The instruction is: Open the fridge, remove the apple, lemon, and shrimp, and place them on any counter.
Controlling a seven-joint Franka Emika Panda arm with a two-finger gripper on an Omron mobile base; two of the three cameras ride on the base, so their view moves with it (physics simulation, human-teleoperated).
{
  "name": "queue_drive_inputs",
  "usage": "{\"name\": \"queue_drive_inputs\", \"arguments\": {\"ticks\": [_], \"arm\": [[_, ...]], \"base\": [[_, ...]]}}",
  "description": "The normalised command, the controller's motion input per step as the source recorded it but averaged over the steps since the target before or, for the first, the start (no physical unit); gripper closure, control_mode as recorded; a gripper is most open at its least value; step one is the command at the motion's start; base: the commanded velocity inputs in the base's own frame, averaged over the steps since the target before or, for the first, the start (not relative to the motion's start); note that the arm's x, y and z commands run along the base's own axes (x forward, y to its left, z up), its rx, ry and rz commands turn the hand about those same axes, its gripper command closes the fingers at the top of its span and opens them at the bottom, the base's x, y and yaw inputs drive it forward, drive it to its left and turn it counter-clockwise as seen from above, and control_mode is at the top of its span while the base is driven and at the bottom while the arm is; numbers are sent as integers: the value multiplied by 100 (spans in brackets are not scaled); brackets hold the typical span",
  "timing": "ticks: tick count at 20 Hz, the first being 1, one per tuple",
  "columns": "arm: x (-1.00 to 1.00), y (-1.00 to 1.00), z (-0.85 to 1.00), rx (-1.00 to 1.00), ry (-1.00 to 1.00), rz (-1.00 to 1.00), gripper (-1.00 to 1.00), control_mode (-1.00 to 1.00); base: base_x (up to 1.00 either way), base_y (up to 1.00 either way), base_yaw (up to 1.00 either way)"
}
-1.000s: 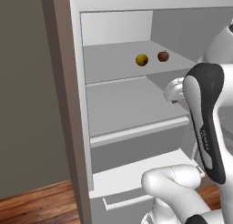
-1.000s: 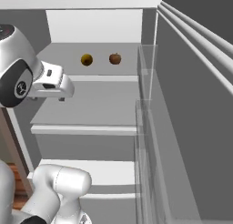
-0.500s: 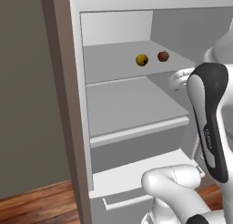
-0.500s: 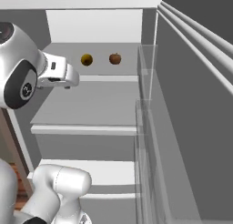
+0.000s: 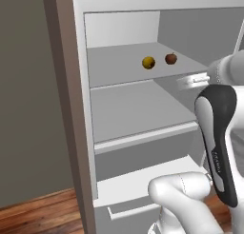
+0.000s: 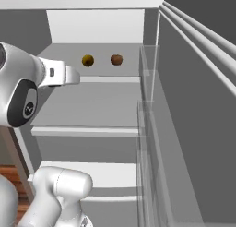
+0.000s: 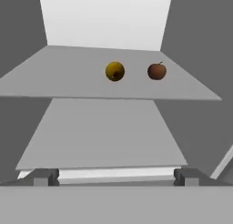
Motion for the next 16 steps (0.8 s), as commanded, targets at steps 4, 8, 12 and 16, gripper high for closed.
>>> {"name": "queue_drive_inputs", "arguments": {"ticks": [4,8,12,16], "arm": [[0,0,22,1,-6,-6,-100,-100],[0,0,19,0,2,-2,-100,-100],[3,0,7,0,1,-1,-100,-100],[38,0,0,0,5,0,-100,-100]], "base": [[0,0,0],[0,0,0],[0,0,0],[0,0,0]]}}
